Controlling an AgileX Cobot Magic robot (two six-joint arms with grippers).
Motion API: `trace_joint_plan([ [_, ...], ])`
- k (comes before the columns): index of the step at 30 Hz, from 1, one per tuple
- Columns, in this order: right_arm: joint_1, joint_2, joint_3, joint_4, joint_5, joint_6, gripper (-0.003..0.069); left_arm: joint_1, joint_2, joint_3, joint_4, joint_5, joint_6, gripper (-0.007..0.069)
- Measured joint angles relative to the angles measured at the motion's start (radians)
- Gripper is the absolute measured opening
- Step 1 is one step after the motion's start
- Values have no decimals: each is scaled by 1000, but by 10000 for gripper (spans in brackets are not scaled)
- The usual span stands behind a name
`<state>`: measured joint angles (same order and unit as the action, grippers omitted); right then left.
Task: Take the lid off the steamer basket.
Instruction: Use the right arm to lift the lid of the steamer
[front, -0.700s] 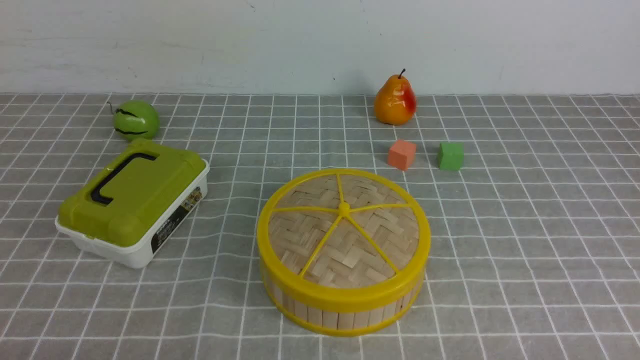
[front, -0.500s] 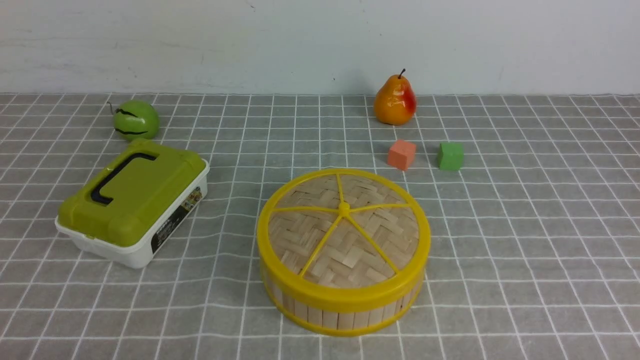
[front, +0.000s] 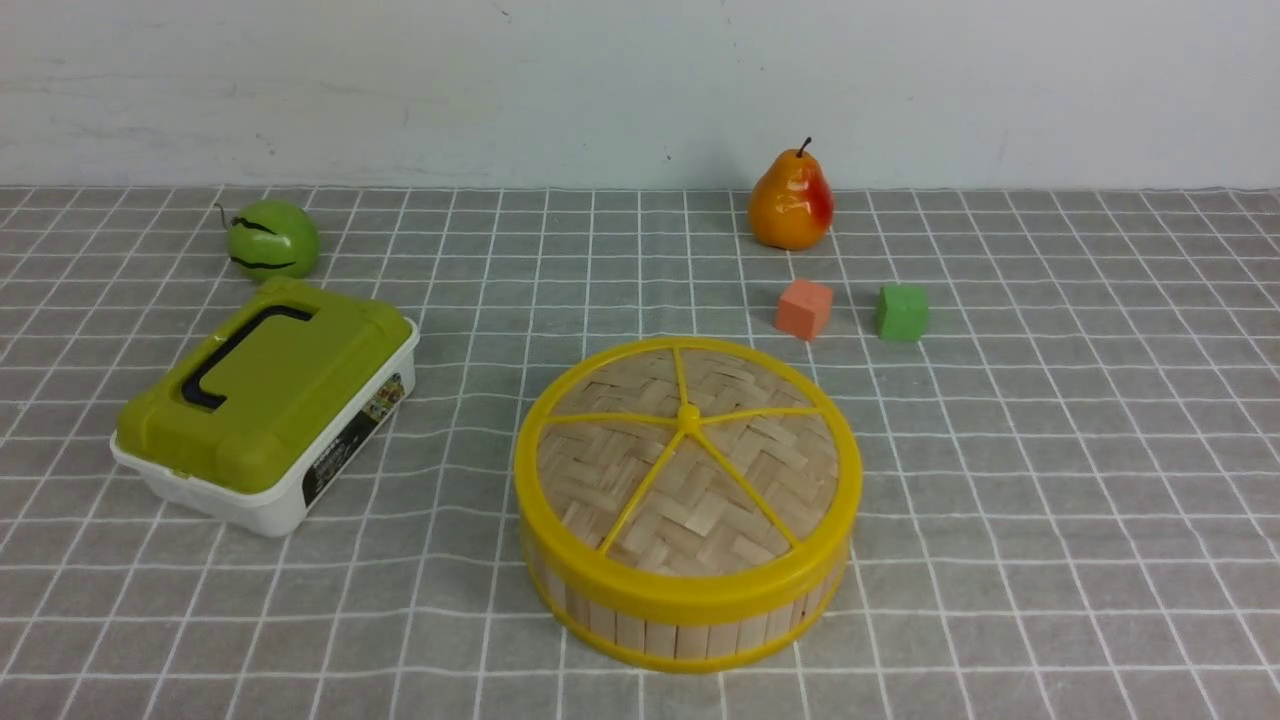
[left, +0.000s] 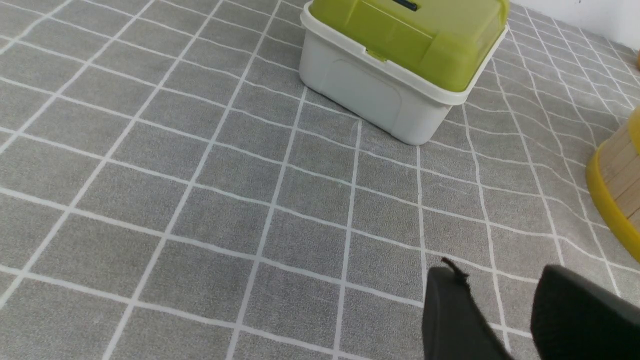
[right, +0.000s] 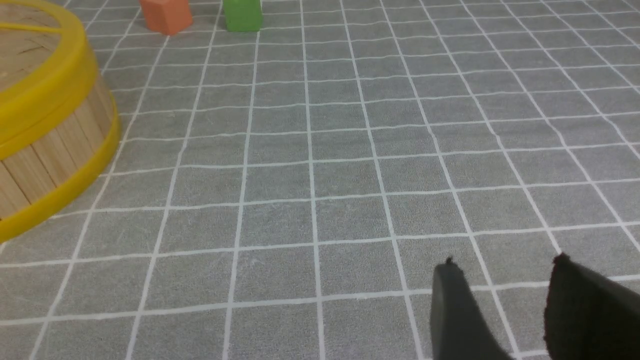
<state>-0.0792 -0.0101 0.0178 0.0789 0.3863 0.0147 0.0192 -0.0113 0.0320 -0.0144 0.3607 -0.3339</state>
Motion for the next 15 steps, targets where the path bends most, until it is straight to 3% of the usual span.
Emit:
trace_joint_plan([
  [7,0,0,0,-6,0,0,241,0,0,0,0,0,0,239],
  [15,0,0,0,-149,-1,0,241,0,0,0,0,0,0,239],
])
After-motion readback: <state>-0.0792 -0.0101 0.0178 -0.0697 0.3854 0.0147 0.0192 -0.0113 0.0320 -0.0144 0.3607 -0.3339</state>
